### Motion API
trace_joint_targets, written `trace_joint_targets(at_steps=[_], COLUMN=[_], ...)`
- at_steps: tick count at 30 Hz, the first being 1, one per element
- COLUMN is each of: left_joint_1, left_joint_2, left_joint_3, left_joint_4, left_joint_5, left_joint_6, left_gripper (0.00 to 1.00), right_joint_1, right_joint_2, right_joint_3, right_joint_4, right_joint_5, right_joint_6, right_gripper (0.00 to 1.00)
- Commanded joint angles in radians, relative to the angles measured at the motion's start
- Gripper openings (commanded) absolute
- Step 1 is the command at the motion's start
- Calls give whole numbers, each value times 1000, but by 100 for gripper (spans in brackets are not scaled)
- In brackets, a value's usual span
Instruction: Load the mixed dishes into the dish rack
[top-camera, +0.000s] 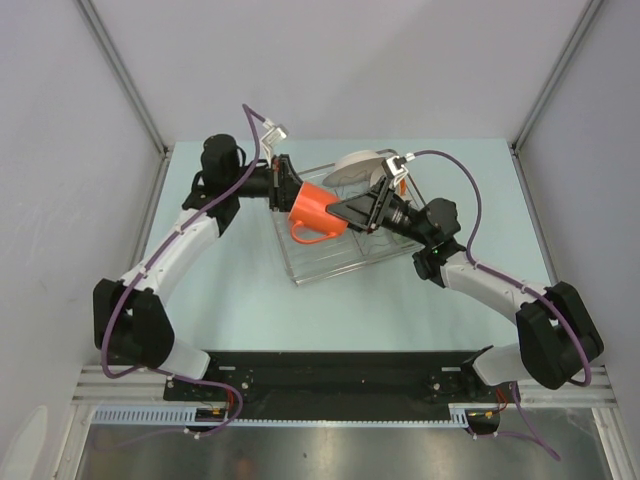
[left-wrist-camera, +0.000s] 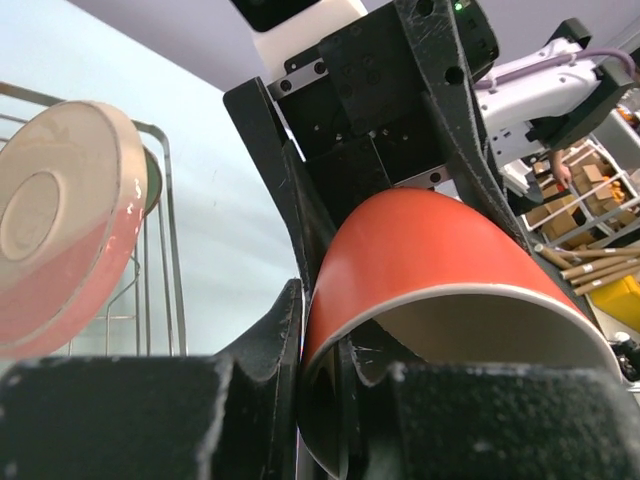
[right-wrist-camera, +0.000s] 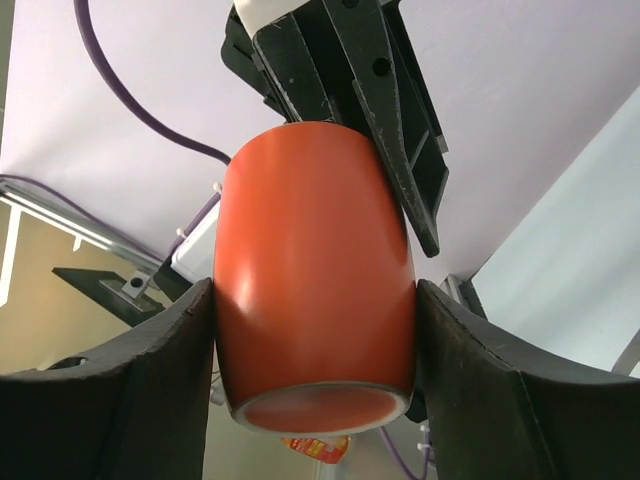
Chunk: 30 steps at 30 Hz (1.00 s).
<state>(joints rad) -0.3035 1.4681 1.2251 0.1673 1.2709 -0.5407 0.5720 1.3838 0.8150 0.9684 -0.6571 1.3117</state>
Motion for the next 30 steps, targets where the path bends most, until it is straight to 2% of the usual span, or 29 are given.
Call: trace_joint_targets(at_steps=[1, 2, 5, 9, 12, 13, 14, 17, 19, 21, 23, 28, 30], left_joint_1=[23, 24, 29, 29, 30, 30, 29, 35, 44, 46, 47, 79, 105], left_joint_2=[-5, -5, -3, -9, 9, 15, 33, 73, 58, 40, 37, -11, -32], left_joint_3=[63, 63, 42, -12, -19, -15, 6, 56, 51, 36, 40, 36, 30], left_joint_4=[-200, -237, -324, -338, -382, -422, -451, -567, -562, -545, -557, -591, -600], left_joint_5=[-180, -200, -301, -370, -395, -400, -407, -389, -390, -390, -383, -390, -400], left_joint_6=[235, 304, 387, 427, 447, 452, 459, 505, 516, 519, 524, 563, 568], left_gripper=[0, 0, 0, 1, 16, 24, 40, 56, 63, 67, 78, 87, 92], right_joint_1=[6, 0, -12, -18, -34, -38, -52, -75, -93, -104, -110, -136, -129], right_joint_2=[-38, -42, -46, -46, -48, -52, -55, -69, -86, -95, -101, -111, -129], right_joint_3=[15, 15, 13, 15, 13, 13, 15, 15, 13, 13, 13, 33, 78], right_joint_4=[32, 23, -8, -42, -80, -97, -132, -204, -244, -289, -304, -325, -518], right_joint_5=[-47, -42, -36, -26, -24, -24, -24, -33, -39, -38, -39, -50, -41], right_joint_6=[46, 49, 69, 96, 107, 106, 95, 57, 40, 12, 3, -46, -158], right_gripper=[0, 0, 0, 0, 0, 0, 0, 0, 0, 0, 0, 0, 0])
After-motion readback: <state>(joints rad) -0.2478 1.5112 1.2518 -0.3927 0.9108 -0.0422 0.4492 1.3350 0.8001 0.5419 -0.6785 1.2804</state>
